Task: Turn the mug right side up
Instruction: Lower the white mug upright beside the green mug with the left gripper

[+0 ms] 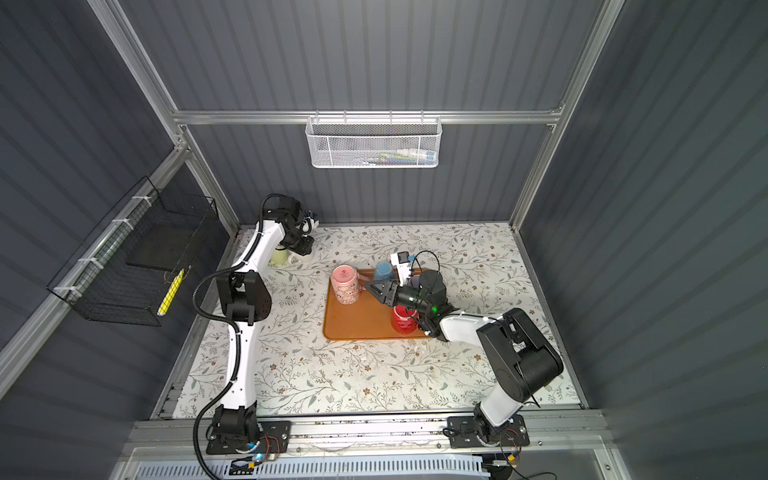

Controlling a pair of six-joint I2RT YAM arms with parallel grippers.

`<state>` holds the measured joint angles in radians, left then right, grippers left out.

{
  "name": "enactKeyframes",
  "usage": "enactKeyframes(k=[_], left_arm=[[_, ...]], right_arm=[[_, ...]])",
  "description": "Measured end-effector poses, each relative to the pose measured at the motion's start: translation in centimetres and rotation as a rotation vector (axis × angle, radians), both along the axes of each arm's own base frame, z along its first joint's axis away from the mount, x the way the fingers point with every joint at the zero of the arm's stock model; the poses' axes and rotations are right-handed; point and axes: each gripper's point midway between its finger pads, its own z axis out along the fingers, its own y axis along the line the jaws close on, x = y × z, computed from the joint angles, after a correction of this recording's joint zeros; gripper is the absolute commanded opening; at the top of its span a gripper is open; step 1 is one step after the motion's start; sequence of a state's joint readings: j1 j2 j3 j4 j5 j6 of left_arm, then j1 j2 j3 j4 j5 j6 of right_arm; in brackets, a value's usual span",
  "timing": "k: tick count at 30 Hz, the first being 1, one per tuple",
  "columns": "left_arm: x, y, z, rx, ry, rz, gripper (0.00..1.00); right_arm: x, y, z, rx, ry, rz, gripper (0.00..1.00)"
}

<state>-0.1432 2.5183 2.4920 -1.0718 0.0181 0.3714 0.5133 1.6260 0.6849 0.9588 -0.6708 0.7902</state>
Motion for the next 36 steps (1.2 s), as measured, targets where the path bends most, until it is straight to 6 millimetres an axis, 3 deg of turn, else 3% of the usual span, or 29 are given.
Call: enactKeyframes(k=[30, 36], left_arm=[[1.1, -0.2, 0.5, 0.009, -0.051, 0.002, 0.42], [1.1, -0.2, 1.1, 0.006, -0.061, 0.007, 0.46]], right_arm=[[0.0, 0.0, 0.4, 0.015, -0.005, -0.001, 0.43], [0.0, 0.0, 0.2, 0.013, 0.000, -0.003, 0.51]])
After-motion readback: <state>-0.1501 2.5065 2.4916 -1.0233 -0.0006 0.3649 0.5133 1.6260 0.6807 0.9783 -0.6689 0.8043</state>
